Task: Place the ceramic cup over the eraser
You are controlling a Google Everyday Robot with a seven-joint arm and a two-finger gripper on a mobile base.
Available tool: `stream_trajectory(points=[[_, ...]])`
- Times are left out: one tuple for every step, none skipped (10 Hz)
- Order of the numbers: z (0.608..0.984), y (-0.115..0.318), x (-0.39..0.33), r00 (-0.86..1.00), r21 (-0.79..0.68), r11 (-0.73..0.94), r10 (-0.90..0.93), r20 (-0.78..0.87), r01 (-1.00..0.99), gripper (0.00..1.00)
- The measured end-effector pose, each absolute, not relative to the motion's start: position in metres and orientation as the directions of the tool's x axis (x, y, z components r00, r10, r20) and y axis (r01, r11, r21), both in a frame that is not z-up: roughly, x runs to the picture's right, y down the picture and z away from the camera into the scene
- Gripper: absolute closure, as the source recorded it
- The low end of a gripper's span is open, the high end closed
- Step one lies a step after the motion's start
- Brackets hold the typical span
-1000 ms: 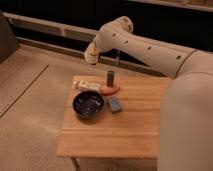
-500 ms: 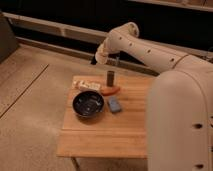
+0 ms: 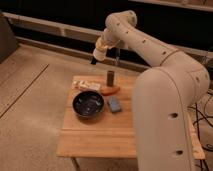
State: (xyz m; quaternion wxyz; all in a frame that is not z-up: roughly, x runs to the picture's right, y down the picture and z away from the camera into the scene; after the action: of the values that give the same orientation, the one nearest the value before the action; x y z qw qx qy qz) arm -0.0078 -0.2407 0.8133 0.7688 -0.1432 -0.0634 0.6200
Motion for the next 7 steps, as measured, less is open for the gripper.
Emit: stream_trajectory(points=[[0.810,-0.235,-0.005,0.266,-0.299,0.225,0.958,-0.104,-0.927,1.00],[0.810,-0.228,-0.001,0.293,-0.304,0.243,0.947,-0.130,-0.921,1.00],[0.809,-0.222,0.000,0.313,-0.316,0.254,0.938,-0.149,-0.914,1.00],[0.808,-0.215,-0.003,0.339,-0.341,0.267,0.925,-0.173,-0.901,1.00],[0.807,-0.211,-0.006,0.354,-0.371,0.269,0.917,-0.184,-0.889,1.00],[0.803,-0.205,-0.013,0.371,-0.429,0.262,0.909,-0.192,-0.864,1.00],[0.800,-0.199,-0.019,0.391,-0.487,0.256,0.898,-0.199,-0.835,1.00]])
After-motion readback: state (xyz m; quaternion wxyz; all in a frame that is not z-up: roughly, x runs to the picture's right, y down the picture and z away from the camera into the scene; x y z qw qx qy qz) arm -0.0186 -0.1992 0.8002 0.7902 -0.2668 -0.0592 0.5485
